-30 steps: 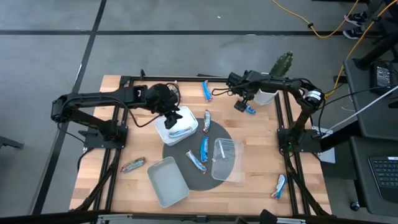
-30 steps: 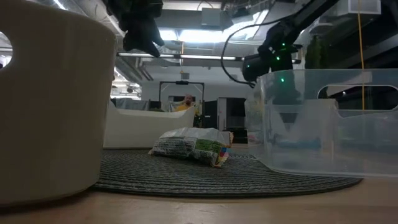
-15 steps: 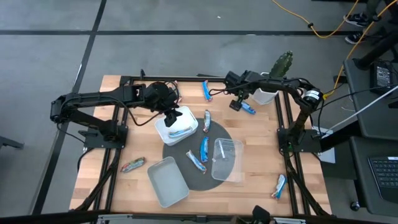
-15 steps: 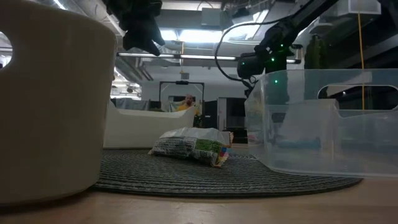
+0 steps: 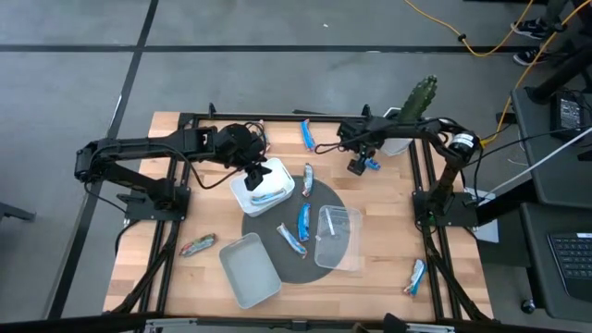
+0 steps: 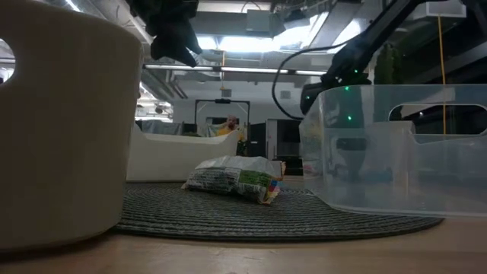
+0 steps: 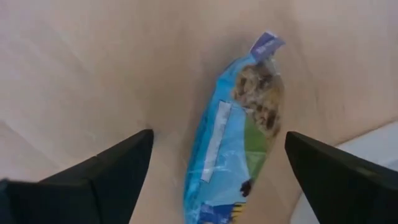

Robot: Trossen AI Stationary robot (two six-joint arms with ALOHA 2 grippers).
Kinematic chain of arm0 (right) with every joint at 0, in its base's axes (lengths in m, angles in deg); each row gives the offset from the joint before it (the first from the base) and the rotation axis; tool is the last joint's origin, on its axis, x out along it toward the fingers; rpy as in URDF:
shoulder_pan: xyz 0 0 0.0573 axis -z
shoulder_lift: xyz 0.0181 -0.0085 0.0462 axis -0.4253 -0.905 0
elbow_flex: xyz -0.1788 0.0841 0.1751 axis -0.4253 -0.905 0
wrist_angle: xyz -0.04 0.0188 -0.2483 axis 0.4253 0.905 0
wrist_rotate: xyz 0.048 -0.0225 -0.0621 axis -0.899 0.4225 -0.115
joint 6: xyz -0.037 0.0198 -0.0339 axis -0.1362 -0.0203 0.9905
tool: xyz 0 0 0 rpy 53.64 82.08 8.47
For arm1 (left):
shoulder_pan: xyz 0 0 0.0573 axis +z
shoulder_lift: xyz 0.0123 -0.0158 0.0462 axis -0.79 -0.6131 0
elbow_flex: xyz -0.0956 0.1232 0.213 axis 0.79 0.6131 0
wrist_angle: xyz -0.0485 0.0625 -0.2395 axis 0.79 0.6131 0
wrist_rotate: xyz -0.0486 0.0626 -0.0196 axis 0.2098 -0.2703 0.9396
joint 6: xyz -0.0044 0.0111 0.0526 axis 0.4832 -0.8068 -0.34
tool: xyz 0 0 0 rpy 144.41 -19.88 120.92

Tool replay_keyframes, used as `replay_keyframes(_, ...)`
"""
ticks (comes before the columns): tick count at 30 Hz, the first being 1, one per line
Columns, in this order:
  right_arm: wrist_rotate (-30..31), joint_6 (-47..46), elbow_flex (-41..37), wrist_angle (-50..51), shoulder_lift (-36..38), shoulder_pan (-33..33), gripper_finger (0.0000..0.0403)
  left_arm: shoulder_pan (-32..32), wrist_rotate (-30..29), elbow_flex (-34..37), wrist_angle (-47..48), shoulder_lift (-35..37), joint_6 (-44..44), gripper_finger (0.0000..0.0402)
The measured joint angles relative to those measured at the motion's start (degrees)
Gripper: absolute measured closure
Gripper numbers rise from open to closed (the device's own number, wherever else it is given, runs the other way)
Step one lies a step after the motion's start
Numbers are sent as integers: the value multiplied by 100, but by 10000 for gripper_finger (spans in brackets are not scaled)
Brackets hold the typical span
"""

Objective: Pick and place Granola Bars by type
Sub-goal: Put the blue granola bar into the transparent bin

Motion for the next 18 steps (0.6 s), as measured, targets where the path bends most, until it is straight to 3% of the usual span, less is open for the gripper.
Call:
replay_keyframes(4,-325,81,-182,-197,10,8,47,0,-38,0,-143,0,-91,204)
replay_keyframes(7,-489,12,-188,-194,4,12,87,0,-87,0,-216,0,-149,204)
replay_keyframes(10,-655,-6,-171,-162,0,8,149,0,-180,0,-251,-1,-158,204)
replay_keyframes(18,-1078,-25,-165,-137,14,-11,362,0,-189,0,-251,-2,-161,204)
